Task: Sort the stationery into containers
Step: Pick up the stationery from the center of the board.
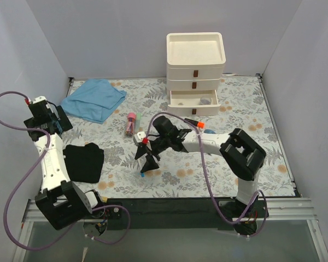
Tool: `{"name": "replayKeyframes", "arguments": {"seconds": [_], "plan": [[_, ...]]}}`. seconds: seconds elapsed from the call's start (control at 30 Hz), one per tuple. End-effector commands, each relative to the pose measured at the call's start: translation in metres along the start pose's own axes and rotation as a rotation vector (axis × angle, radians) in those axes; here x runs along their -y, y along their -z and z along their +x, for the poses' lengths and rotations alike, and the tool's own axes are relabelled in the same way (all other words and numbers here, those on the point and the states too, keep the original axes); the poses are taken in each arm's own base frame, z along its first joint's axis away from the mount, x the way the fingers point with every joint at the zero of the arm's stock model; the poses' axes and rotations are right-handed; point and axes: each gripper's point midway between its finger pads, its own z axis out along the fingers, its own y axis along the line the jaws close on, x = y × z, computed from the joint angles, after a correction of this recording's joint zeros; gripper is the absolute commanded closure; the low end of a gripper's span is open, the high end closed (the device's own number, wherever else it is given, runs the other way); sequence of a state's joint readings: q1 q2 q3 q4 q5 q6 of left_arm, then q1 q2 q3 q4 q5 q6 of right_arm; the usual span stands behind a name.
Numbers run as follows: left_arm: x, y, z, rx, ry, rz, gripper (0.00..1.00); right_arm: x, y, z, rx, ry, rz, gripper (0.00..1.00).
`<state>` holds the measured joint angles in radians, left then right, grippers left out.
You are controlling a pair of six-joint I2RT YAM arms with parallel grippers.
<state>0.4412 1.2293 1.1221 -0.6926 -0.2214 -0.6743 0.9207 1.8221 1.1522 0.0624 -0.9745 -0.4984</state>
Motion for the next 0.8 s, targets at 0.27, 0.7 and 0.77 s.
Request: {"name": "replayKeyframes", "arguments": {"seconds": [0.27, 0.7, 0.77], "plan": [[-0.030, 0.029, -0.042, 0.198, 0.245, 0.043, 0.04, 0.024, -0.094, -0.023, 0.171, 0.055, -0.070, 0.28], [-0.029, 0.029, -0.069, 0.209, 0.248, 0.081, 0.05, -0.018, -0.166, -0.020, 0.183, 0.182, -0.209, 0.28], [-0.027, 0.027, -0.069, 0.203, 0.245, 0.091, 0.05, -0.021, -0.176, -0.012, 0.174, 0.182, -0.216, 0.28]]}}
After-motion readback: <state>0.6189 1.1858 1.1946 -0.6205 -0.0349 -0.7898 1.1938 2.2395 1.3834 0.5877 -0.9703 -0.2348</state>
